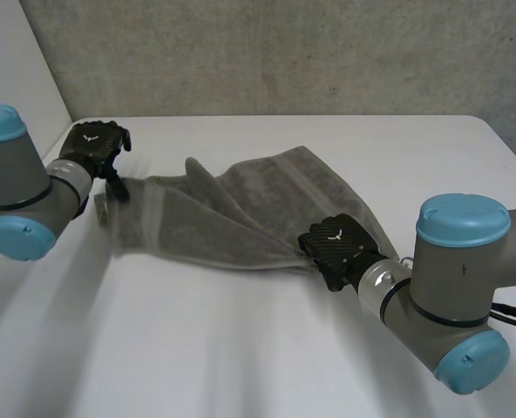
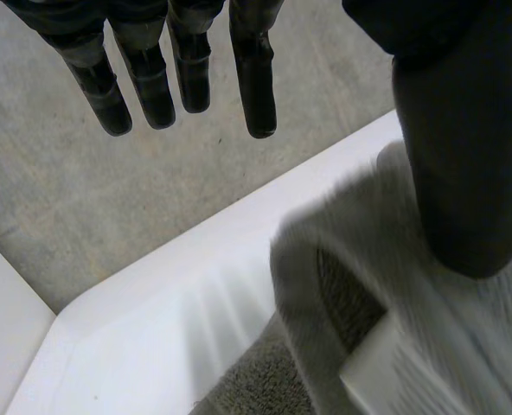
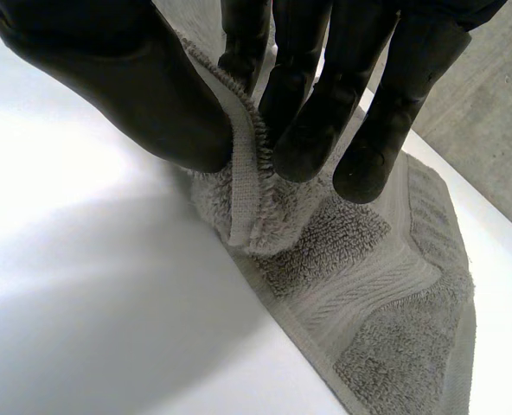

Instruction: Fold the towel.

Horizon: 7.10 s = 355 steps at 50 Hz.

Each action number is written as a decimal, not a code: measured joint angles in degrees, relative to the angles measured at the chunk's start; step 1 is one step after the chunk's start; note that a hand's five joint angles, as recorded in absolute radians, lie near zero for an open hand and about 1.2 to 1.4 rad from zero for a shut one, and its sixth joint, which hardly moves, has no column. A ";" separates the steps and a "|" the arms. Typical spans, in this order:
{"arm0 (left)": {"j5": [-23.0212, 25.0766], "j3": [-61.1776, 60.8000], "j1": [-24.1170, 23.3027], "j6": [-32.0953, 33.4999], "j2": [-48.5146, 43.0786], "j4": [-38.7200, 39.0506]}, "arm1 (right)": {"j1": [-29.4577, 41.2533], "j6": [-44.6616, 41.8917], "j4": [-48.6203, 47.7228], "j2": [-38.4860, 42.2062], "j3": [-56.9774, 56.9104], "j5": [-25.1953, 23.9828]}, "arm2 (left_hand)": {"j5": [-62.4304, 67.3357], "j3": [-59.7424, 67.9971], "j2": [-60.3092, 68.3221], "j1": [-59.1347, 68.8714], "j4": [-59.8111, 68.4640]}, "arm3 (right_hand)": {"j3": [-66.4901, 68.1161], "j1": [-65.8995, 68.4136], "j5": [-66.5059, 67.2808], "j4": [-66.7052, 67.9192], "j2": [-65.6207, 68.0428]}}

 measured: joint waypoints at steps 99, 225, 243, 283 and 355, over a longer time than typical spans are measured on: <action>5.13 -19.57 -9.69 7.16 -2.39 15.05 | 0.69 -0.41 0.08 0.99 1.29 -0.08 | 38.94 48.19 46.87 48.62 49.44 | 0.00 0.00 0.00 0.04 0.00; 8.98 -35.60 6.44 -10.82 42.31 11.21 | -7.76 20.59 4.38 -21.27 -14.41 7.66 | 40.67 59.57 59.25 56.51 60.10 | -0.11 0.38 -0.54 -0.02 -0.69; 14.41 -21.23 9.79 -13.04 40.45 1.77 | -13.70 4.94 41.81 -12.65 -50.64 -3.76 | 40.66 59.57 59.26 57.90 60.10 | -0.11 0.40 -0.54 0.00 -0.58; 14.32 -5.47 -1.34 1.07 -3.26 4.41 | -5.18 -4.16 28.14 0.11 -31.68 6.02 | -0.01 -1.34 -1.36 -1.26 -1.22 | -0.11 0.48 -0.54 0.01 -0.32; 0.32 -2.18 -2.56 3.70 -1.99 -9.48 | -5.24 -4.26 21.68 -1.20 -20.96 5.46 | 60.77 58.79 59.37 55.35 59.85 | -0.11 0.49 -0.54 0.01 -0.32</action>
